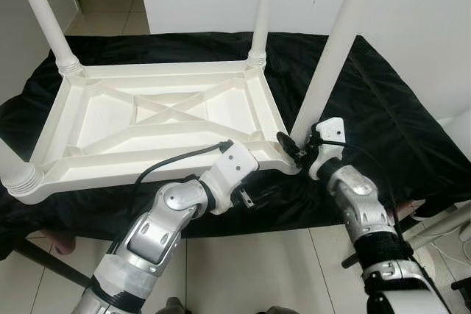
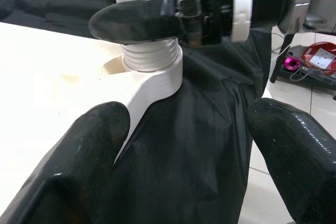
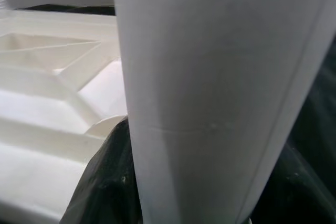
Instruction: Building children table
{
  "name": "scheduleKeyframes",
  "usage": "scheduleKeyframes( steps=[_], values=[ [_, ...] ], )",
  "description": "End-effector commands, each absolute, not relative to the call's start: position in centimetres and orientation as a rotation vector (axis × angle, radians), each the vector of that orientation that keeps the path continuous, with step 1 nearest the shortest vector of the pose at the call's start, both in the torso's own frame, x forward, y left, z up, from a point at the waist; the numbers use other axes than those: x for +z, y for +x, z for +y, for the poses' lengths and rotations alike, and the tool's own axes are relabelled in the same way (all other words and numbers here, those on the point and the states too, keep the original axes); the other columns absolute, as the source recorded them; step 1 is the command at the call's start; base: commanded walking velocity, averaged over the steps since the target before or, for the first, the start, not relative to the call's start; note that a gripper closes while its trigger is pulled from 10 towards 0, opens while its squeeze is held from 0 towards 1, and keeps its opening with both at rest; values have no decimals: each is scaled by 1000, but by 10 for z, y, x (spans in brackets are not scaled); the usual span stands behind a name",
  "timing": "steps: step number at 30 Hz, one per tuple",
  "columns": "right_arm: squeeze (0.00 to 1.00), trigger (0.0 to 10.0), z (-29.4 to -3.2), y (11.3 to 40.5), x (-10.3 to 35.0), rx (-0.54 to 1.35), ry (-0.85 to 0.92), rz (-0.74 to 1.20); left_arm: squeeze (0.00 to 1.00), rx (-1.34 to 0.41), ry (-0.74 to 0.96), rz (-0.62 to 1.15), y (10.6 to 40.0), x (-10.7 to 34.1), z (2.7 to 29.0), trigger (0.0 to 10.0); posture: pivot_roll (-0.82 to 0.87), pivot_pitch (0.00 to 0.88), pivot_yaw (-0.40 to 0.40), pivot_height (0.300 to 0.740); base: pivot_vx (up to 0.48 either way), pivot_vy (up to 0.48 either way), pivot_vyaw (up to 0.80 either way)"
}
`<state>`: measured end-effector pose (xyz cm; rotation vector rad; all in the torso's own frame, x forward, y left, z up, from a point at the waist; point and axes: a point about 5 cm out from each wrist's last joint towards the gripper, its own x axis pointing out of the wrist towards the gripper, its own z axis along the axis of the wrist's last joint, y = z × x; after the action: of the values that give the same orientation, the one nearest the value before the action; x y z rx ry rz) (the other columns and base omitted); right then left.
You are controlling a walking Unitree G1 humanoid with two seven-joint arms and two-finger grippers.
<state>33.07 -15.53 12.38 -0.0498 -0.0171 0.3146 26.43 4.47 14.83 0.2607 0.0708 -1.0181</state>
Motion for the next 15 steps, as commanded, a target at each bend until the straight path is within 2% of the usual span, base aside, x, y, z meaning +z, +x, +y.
scheduleKeyframes(
  steps=[1,8,13,14,15],
  values=[
    [0,10000,-165,325,103,233,-60,95,0,-1035,266,70,265,149,44,10000,-102,0,9,740,0,0,0],
    [0,10000,-146,313,102,-109,21,109,0,-1029,269,77,265,148,45,10000,-96,0,5,740,0,0,0],
    [0,10000,-139,311,102,-151,48,116,0,-1025,269,77,265,148,45,10000,-92,0,3,740,0,0,0],
    [0,10000,-125,310,106,-135,90,103,0,-1020,268,77,265,148,46,10000,-87,0,2,740,0,0,0],
    [0,10000,-125,310,106,-135,90,103,0,-1020,268,77,265,148,46,10000,-87,0,2,740,0,0,0]
  ],
)
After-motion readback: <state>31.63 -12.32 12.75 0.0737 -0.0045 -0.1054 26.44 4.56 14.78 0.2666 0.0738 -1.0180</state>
